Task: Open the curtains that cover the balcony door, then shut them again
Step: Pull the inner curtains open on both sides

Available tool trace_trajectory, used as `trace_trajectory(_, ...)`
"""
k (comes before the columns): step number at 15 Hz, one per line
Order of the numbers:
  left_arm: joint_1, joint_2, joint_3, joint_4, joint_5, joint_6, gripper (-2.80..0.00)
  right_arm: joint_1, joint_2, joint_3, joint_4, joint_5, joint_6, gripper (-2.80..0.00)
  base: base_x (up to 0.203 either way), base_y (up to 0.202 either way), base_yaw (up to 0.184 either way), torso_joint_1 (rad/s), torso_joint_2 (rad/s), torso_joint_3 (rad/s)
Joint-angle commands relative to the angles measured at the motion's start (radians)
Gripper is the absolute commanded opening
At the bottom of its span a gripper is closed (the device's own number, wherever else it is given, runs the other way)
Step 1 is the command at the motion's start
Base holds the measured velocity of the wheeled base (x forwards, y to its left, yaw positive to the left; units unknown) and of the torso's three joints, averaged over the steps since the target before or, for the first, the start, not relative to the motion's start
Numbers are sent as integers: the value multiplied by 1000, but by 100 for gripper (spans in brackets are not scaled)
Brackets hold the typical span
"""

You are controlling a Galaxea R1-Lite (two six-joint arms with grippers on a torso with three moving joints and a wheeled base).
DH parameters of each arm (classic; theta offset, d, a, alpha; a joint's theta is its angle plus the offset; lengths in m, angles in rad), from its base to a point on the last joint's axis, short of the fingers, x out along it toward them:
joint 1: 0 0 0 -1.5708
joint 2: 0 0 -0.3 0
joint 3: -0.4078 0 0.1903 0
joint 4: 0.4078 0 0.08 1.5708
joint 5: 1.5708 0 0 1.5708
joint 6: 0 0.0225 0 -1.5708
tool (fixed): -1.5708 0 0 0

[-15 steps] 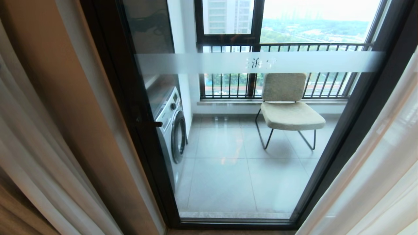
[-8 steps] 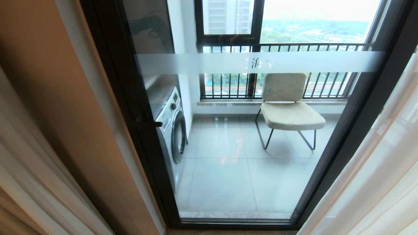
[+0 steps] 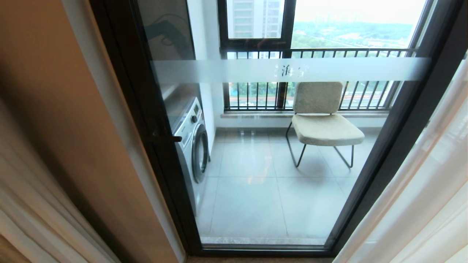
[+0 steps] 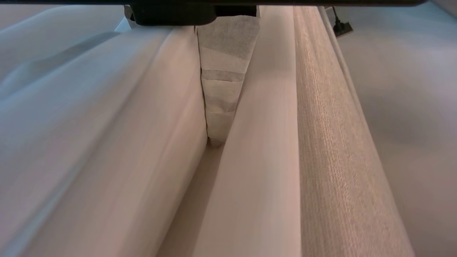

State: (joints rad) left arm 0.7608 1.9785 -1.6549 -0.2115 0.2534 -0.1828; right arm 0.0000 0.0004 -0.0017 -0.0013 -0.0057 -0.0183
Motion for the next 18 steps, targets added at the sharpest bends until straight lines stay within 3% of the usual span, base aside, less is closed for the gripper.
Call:
trace_trajectory(1,7,31,-10,4,3,-3,-280,0,0,0,0,0,0,-280,0,0,0,0,0,0)
trace_trajectory(5,-14,24,-45,31,-5,-3,-280,0,0,0,0,0,-2,-280,0,0,0,0,0,0)
trace_trajectory(13,-207,-60,-124,104,-2,2,-280,0,0,0,0,0,0,-280,0,0,0,0,0,0)
trace_trajectory(18,-265,-110,-111,106,0,3,-280,0,0,0,0,0,-2,-280,0,0,0,0,0,0)
